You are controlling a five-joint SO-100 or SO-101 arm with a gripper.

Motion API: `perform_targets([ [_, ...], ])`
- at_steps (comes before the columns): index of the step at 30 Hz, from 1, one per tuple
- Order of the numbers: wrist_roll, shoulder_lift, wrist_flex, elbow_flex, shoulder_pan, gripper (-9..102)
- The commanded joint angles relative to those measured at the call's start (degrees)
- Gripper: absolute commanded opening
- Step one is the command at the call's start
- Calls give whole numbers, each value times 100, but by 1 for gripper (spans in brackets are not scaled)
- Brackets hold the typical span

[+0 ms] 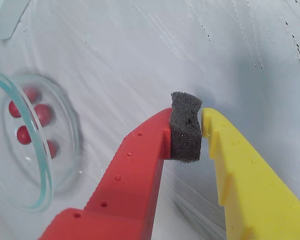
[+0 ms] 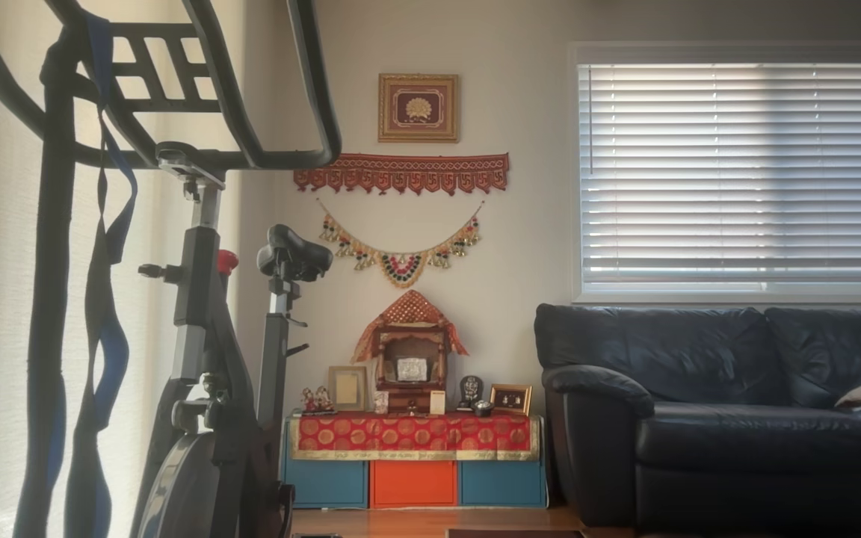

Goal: Sort medicines into box.

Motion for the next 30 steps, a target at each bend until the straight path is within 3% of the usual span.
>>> perform_targets([
  [1,35,-53,149,-18,-211,4],
  [20,70,-35,149,-18,-809,4],
  [22,62,-35,149,-18,-923,8],
  [25,-396,-35,123,-18,-1037,9],
  [27,334,-35,-264,-18,-1283,10],
  [30,615,-35,-431,-18,-1362,10],
])
